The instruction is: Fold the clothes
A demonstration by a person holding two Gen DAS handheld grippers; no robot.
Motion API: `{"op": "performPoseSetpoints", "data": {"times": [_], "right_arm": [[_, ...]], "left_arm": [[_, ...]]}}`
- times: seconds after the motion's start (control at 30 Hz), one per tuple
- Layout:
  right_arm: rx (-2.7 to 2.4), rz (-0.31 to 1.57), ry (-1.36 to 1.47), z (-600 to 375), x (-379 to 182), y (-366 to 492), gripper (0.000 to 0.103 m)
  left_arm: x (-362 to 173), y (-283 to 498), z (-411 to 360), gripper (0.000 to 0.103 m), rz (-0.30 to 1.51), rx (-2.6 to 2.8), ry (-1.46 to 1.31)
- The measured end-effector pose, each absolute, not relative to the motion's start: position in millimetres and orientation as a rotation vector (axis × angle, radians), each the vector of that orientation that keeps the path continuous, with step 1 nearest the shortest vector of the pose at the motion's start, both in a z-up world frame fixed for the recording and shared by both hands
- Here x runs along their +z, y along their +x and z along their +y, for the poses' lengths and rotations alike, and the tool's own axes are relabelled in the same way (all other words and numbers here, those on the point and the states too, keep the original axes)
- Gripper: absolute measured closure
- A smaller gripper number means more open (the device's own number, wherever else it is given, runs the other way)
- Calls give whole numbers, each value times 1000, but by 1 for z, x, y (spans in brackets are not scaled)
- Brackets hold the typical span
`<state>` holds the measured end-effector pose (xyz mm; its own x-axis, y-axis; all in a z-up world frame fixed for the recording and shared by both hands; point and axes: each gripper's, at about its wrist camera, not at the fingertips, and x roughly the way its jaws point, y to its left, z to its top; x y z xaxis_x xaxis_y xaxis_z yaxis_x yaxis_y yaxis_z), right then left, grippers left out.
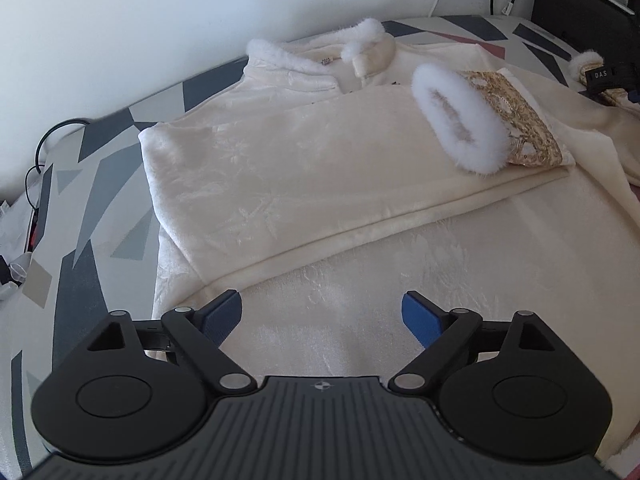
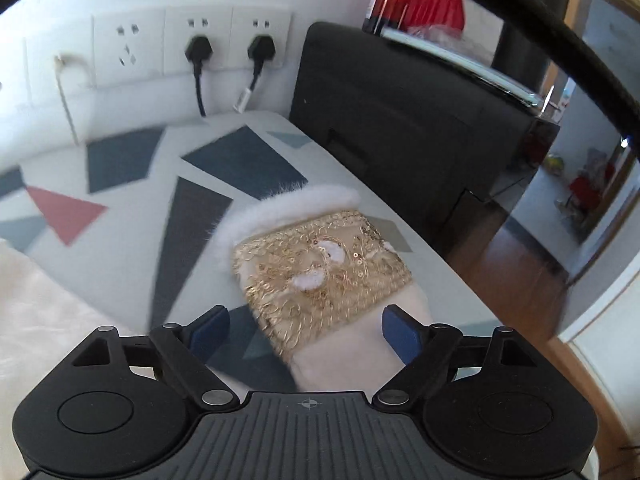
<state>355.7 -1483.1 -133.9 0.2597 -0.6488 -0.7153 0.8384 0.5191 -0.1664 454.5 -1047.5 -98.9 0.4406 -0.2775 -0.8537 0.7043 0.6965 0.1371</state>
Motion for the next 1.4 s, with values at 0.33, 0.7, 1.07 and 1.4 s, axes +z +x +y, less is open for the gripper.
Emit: {"op": "performPoseSetpoints", "data": {"times": [0.33,0.7,1.07,1.4], "right_arm": [[-1052,402,670,-1511,-92,295,91],[-574,-9,663,-1453,42,308,92],[24,207,666,-1300,35,458,92],[251,545,545,-1166,-47,536,92]], "left_arm": [[-102,466,-1032,14,997,-587,412],[-80,503,-991,14,1038,-554,68],[-64,540,-898,14,981,-394,-273],[-75,555,-845,14,977,-381,-537]]}}
